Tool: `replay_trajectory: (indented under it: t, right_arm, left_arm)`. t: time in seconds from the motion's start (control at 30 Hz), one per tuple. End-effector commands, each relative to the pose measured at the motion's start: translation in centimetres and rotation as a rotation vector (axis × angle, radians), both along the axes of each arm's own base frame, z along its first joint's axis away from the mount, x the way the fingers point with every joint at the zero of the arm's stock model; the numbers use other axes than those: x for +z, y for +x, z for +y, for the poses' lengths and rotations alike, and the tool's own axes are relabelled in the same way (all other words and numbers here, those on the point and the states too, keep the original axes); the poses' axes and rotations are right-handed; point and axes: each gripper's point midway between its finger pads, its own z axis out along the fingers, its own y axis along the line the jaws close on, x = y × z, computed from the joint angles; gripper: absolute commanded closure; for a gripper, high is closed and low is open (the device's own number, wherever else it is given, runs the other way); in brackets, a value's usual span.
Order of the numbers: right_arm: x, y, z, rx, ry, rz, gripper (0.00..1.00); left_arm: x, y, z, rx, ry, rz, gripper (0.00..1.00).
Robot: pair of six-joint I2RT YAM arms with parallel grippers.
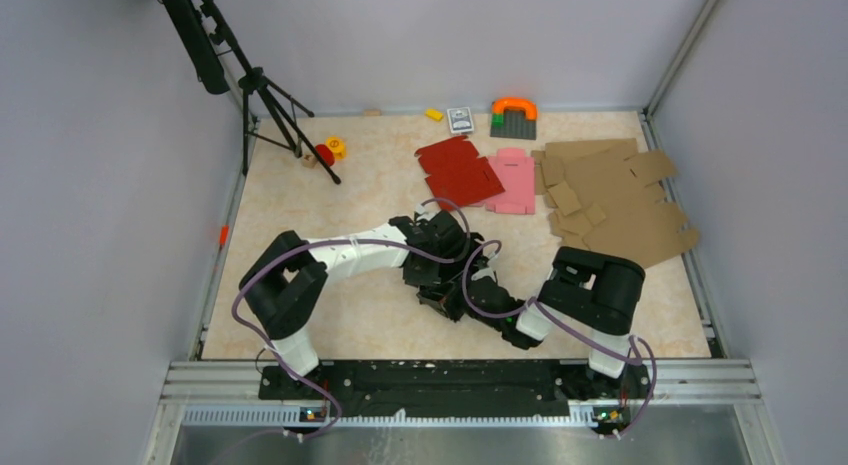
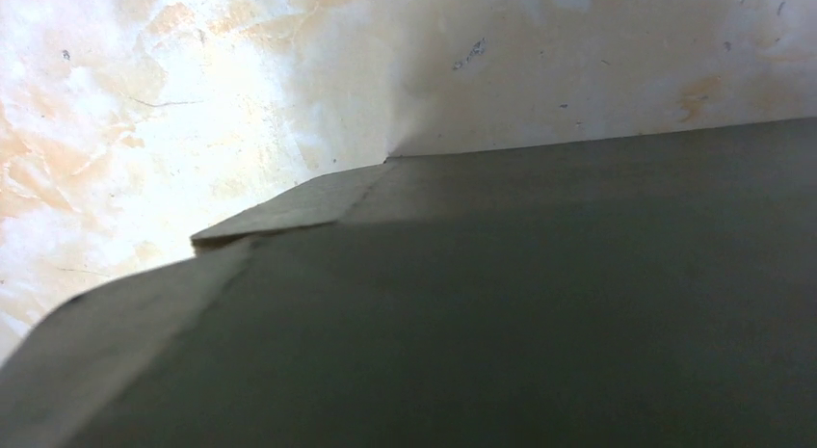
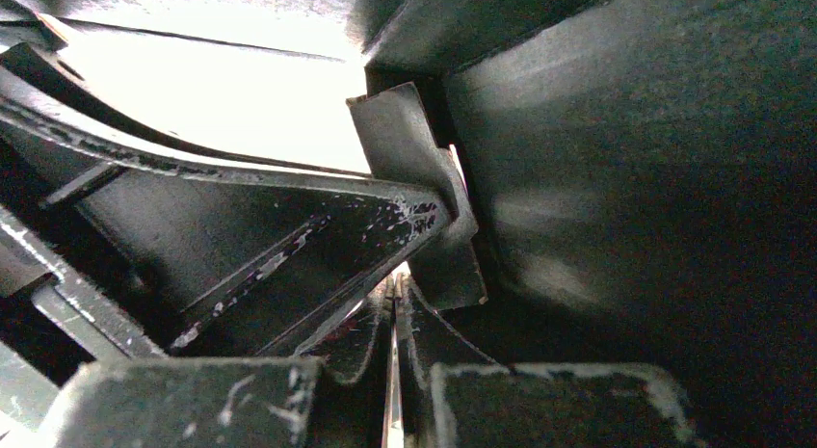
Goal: Fold the paper box
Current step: Fold the paper box at the center of the board.
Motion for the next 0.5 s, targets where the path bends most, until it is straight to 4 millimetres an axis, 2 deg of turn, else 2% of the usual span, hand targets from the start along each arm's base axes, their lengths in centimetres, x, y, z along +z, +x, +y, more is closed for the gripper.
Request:
replay_trajectory:
  t: [0.0, 0.13, 0.47]
  right_arm:
    - [-2.71, 0.76, -2.32, -0.06, -0.11, 0.029, 1.0]
    - [-2.74, 0.74, -2.37, -0.06, -0.109, 0.029, 1.0]
    - [-2.73, 0.69, -2.45, -0.06, -0.099, 0.025, 1.0]
  left_arm:
    - [2.48, 0.19, -0.6, -0.016, -0.061, -0.018, 0.71]
    - [3.0, 0.26, -0.64, -0.015, -0.085, -0.019, 0.69]
    - [2.95, 0.66, 0.03, 0.015, -0.12, -0.015, 0.75]
